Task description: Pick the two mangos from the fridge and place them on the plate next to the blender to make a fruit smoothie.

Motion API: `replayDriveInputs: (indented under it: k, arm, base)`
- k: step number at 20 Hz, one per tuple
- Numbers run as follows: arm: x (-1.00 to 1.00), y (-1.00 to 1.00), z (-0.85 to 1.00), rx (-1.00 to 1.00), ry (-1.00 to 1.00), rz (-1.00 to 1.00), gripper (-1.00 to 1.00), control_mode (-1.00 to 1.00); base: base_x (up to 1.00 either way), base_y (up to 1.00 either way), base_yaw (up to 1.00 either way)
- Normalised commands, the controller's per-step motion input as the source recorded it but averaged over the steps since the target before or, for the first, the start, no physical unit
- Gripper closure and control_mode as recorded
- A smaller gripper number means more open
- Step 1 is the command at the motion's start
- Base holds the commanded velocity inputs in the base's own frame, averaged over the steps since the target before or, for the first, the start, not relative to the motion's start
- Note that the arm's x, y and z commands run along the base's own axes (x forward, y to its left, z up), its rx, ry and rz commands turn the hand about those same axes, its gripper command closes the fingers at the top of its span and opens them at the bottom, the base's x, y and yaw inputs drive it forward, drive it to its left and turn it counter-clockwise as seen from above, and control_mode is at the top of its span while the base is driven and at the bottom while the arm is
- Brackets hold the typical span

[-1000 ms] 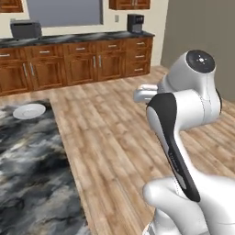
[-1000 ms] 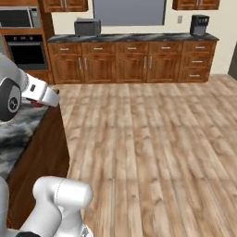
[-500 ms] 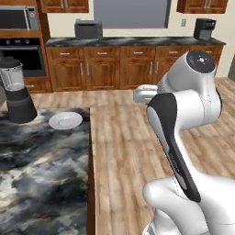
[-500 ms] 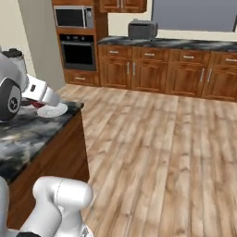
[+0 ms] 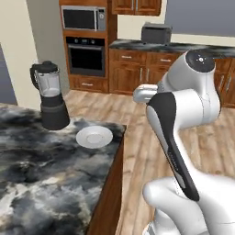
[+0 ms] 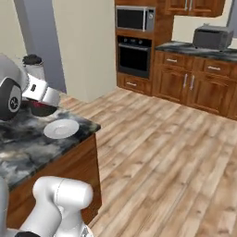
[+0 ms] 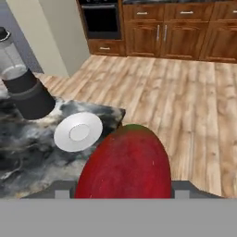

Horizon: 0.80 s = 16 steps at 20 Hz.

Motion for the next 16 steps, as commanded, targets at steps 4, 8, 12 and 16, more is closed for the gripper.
replayDriveInputs:
  k: [4, 8, 12, 16]
  arm:
    - [0.00, 0.00, 0.00, 0.00, 0.00, 0.00, 1.00, 1.00]
    - [0.00, 0.00, 0.00, 0.00, 0.00, 0.00, 1.00, 1.00]
    - [0.00, 0.00, 0.00, 0.00, 0.00, 0.00, 1.00, 1.00]
    - [0.75, -0.58, -0.25, 0.00, 0.28, 0.09, 1.00, -1.00]
  base:
    - [0.23, -0.54, 0.79]
    - [0.00, -0.61, 0.75]
    - [0.48, -0.70, 0.60]
    - [0.00, 0.00, 0.00]
